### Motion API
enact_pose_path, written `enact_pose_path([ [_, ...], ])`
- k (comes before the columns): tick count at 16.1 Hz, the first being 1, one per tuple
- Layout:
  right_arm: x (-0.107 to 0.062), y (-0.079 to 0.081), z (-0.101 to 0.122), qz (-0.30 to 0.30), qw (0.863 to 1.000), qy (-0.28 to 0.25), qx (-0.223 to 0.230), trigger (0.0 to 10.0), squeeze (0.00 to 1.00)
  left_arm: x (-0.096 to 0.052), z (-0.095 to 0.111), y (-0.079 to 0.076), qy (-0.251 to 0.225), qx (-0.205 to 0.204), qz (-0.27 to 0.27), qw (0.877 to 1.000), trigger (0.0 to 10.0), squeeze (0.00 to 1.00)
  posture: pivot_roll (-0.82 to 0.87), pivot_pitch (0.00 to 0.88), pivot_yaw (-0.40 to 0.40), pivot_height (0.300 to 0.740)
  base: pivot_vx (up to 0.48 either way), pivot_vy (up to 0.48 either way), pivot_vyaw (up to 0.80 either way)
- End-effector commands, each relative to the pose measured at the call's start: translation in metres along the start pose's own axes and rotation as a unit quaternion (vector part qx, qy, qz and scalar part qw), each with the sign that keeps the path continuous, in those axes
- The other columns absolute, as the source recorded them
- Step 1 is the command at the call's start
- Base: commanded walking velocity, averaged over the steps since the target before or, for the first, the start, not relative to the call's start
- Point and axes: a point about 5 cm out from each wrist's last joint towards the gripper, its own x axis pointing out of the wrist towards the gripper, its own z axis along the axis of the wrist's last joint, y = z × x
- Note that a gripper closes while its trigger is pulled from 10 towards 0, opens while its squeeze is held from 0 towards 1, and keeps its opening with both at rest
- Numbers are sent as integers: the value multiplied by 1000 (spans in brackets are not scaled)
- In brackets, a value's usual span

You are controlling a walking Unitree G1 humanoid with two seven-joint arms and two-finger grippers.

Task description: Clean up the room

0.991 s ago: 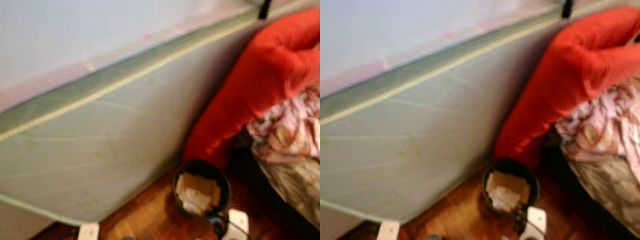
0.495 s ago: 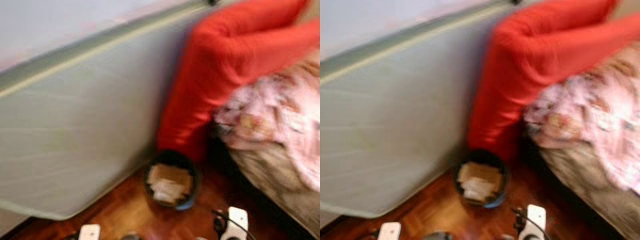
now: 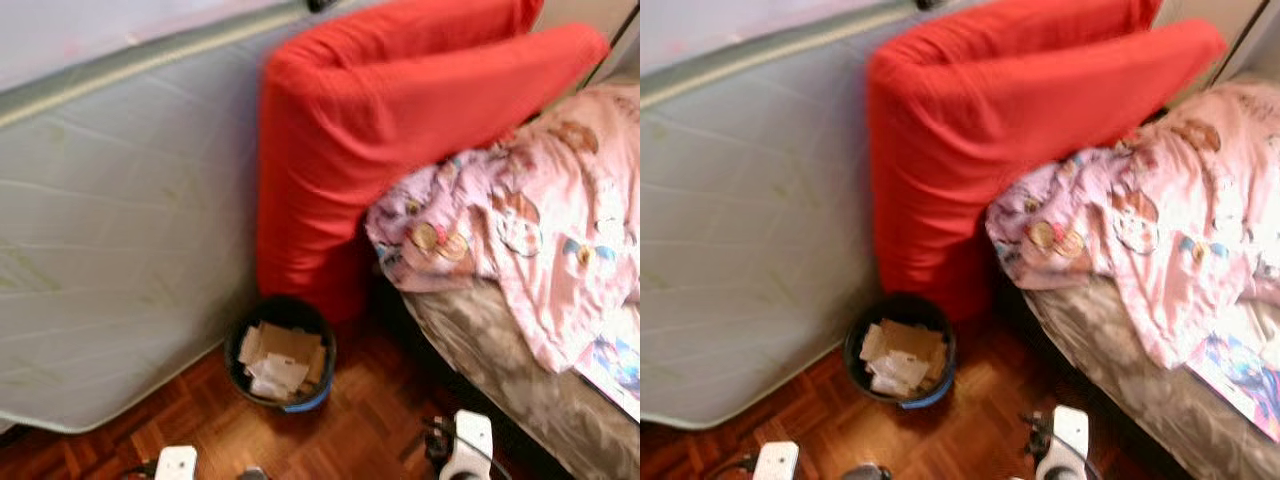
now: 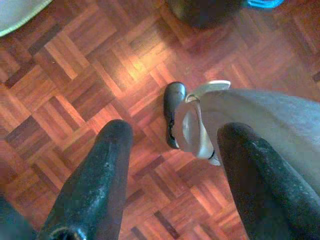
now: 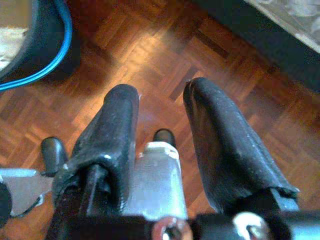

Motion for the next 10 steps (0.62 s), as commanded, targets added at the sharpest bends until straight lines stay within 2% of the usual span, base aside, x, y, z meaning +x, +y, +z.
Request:
enact_pose_path([
  [1, 15, -5, 42, 12, 1000, 10, -16, 10000, 0, 19, 69, -15, -13, 62, -6, 998, 10000, 0, 62, 0, -9, 740, 0, -409, 0],
  [10, 15, -4, 45, 21, 1000, -6, -20, 10000, 0, 19, 69, -15, -12, 61, -7, 998, 10000, 0, 60, 0, -10, 740, 0, -406, 0],
])
